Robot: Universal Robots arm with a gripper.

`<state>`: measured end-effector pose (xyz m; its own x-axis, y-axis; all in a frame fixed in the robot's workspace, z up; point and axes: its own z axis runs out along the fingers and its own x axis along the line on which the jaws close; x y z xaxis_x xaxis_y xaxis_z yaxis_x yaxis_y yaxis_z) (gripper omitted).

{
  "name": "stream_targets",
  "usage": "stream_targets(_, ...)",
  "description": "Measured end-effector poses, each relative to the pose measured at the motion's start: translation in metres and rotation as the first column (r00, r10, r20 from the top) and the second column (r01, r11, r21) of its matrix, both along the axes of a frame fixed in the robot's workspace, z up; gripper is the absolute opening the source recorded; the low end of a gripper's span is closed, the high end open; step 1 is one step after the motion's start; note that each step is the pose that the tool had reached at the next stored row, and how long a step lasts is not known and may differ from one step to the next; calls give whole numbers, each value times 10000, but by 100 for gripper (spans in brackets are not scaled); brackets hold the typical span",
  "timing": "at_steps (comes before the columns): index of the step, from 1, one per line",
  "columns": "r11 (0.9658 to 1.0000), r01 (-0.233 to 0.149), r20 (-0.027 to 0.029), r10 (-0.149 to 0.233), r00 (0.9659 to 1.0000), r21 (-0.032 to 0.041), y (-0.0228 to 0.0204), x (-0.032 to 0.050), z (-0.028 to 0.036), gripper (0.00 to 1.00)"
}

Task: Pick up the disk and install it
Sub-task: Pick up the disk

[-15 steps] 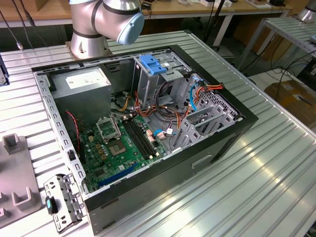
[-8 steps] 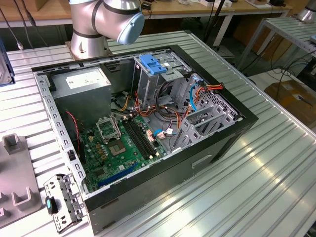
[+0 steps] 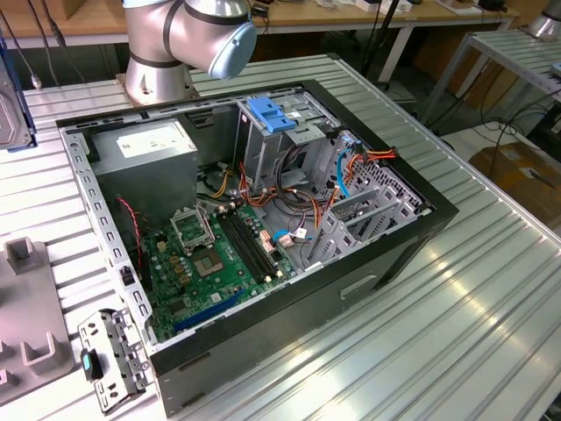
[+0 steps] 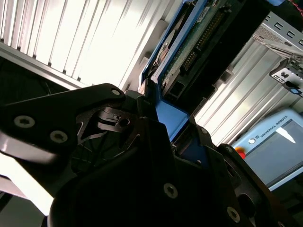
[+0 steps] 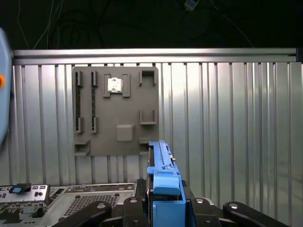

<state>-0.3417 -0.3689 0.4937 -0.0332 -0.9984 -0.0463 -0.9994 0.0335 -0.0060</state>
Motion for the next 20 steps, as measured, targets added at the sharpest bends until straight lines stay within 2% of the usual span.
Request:
stream_targets(8,10000,-1,-1,1,10000,0,-26,47,0,37)
stream_targets(20,10000,0,-1,0,10000,0,-29,93,1,37)
